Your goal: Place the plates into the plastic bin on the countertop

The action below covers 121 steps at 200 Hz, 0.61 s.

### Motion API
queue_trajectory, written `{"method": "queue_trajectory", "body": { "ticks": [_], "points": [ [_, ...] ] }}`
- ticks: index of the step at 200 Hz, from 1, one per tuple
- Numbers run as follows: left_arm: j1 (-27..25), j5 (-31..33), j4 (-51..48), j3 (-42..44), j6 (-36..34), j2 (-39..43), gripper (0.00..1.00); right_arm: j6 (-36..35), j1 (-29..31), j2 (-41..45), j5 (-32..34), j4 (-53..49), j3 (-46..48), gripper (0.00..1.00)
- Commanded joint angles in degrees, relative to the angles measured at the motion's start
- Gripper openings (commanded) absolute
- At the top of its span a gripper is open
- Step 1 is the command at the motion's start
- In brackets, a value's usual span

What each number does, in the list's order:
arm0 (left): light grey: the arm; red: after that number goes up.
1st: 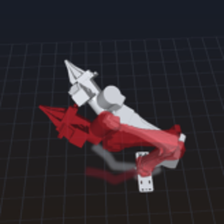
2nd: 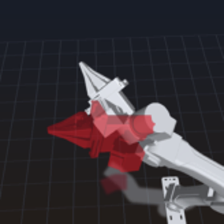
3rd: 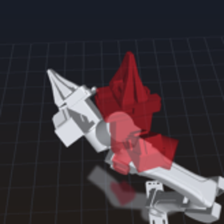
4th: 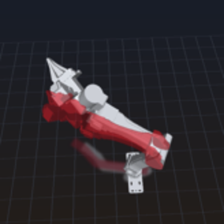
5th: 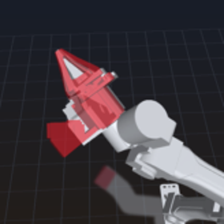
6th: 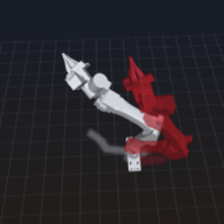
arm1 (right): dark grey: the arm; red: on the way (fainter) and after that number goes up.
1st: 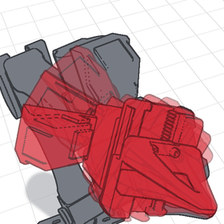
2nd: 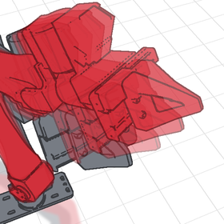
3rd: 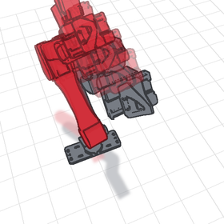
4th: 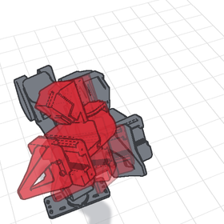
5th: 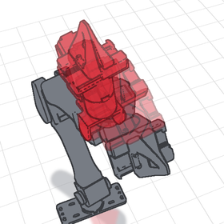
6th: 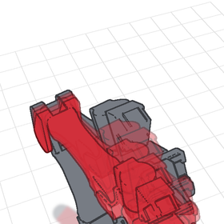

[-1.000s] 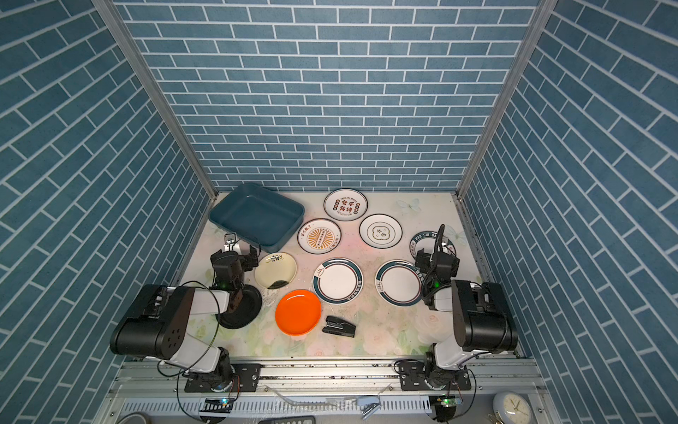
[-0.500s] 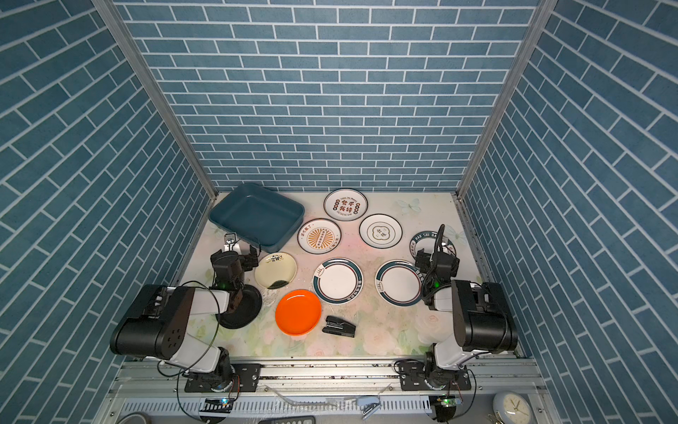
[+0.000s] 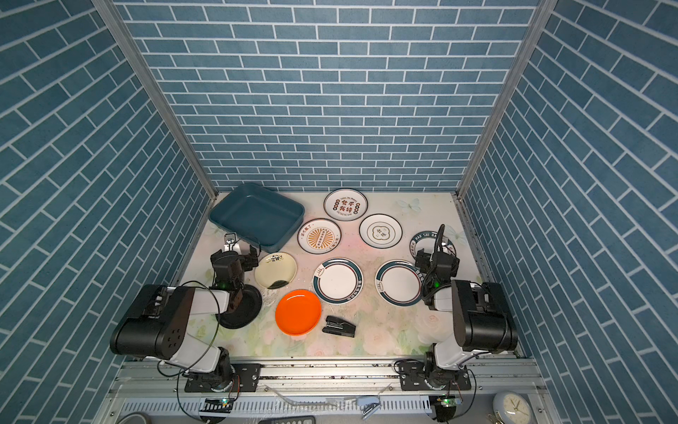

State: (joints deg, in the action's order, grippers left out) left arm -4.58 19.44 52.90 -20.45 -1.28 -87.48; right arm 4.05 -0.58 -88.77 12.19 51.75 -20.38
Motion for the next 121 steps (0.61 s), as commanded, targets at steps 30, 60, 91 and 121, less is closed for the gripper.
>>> {"method": "queue_trajectory", "body": {
  "ticks": [30, 60, 91, 121],
  "points": [
    [-0.1, 0.6, -0.7, -0.3, 0.2, 0.0, 1.00, 0.3, 0.0, 0.3, -0.4, 0.2, -1.0, 0.99],
    [-0.1, 0.6, -0.7, -0.4, 0.2, 0.0, 1.00, 0.3, 0.0, 0.3, -0.4, 0.3, -1.0, 0.99],
    [-0.1, 0.6, -0.7, -0.3, 0.2, 0.0, 0.99, -0.4, 0.1, 0.7, -0.9, 0.7, -0.8, 0.99],
    [-0.2, 0.6, -0.7, -0.4, 0.2, 0.0, 1.00, -1.6, 0.5, 5.7, -3.0, -9.7, -4.0, 0.99]
  ]
}}
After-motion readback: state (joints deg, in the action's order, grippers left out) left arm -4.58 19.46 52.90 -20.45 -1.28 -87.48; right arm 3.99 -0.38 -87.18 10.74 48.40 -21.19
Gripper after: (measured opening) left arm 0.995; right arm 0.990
